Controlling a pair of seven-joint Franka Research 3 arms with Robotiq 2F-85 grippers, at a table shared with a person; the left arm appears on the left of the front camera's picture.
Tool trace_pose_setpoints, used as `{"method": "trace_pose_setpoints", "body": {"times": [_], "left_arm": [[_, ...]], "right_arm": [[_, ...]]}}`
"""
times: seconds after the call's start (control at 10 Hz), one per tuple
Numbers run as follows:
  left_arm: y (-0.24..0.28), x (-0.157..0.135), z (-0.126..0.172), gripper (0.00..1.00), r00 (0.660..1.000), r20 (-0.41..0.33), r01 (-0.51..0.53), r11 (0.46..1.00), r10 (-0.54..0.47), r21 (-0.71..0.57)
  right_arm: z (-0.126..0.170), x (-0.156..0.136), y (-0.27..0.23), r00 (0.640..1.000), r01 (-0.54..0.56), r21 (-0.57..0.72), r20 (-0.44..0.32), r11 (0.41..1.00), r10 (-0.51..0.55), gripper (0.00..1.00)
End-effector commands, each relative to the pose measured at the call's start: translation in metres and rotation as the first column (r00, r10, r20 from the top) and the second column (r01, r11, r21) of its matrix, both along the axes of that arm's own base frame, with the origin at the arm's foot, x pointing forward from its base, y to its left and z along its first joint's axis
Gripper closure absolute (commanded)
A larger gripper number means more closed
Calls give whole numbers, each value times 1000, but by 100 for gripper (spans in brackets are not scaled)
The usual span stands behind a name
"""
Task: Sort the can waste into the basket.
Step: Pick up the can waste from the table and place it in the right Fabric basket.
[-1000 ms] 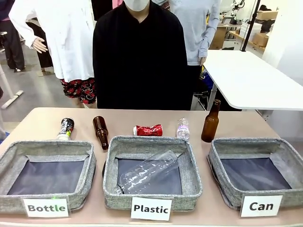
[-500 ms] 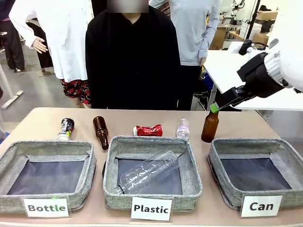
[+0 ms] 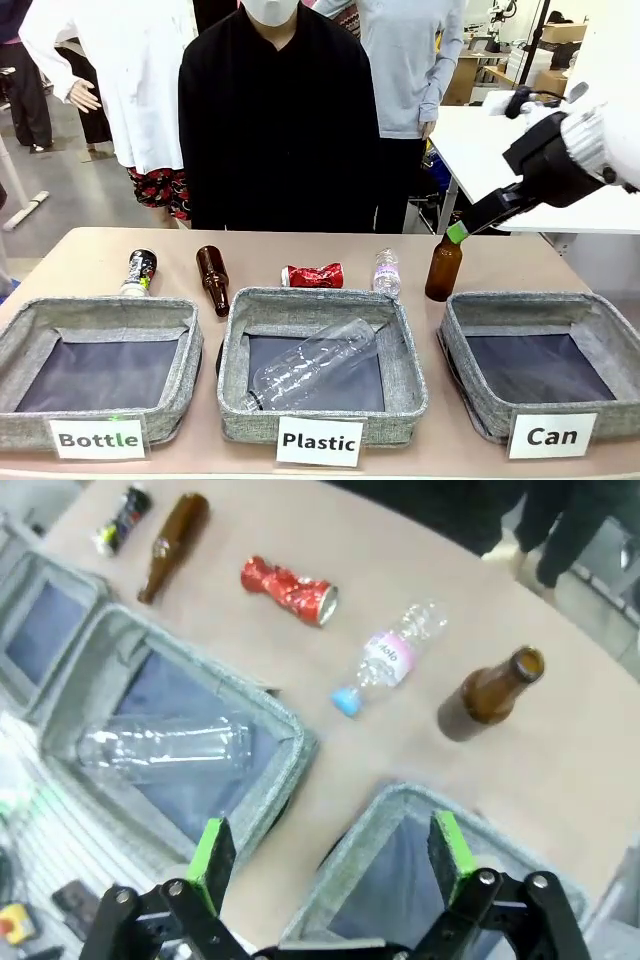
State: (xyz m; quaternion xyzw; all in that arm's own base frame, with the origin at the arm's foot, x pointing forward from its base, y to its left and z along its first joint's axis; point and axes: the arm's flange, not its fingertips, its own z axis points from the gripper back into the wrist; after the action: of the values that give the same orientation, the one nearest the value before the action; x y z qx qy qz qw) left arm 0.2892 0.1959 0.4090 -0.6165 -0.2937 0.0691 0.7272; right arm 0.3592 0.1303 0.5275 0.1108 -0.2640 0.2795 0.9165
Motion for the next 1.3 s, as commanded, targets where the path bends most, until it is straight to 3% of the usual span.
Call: {"method": "trace_pose_setpoints", "body": {"times": [0.0, 0.2, 0.3, 0.5, 0.7, 0.8, 0.9, 1.0, 1.1, 1.2], "left_arm": [[-1, -1, 1, 0, 999, 34, -3, 1000, 4, -8], [-1, -1, 1, 0, 999, 34, -3, 1000, 4, -8], [-1, -1, 1, 0, 999, 34, -3, 1000, 4, -8], [-1, -1, 1, 0, 999, 34, -3, 1000, 4, -8], [-1, -1, 1, 0, 999, 34, -3, 1000, 4, -8], [-1, -1, 1, 0, 999, 34, -3, 1000, 4, -8], [-1, -1, 1, 0, 999, 34, -3, 1000, 4, -8], [-1, -1, 1, 0, 999, 34, -3, 1000, 4, -8], [-1, -1, 1, 0, 999, 34, -3, 1000, 4, -8], [-1, -1, 1, 0, 999, 34, -3, 1000, 4, -8]], "right_arm": [[14, 42, 26, 984, -172, -141, 29, 975, 178, 0], [18, 77, 66, 921, -390, -250, -91, 886, 379, 0], [9, 100, 99, 838, -546, -266, -169, 795, 519, 0], [-11, 127, 163, 718, -694, -306, -238, 652, 654, 0], [-29, 126, 216, 633, -758, -403, -269, 512, 725, 0], [-39, 122, 229, 605, -780, -412, -308, 471, 734, 0], [-42, 119, 229, 612, -777, -416, -324, 472, 721, 0], [-46, 127, 225, 692, -718, -419, -336, 556, 640, 0], [-48, 115, 240, 602, -787, -384, -305, 483, 738, 0], [-51, 117, 237, 621, -773, -401, -319, 492, 716, 0]]}}
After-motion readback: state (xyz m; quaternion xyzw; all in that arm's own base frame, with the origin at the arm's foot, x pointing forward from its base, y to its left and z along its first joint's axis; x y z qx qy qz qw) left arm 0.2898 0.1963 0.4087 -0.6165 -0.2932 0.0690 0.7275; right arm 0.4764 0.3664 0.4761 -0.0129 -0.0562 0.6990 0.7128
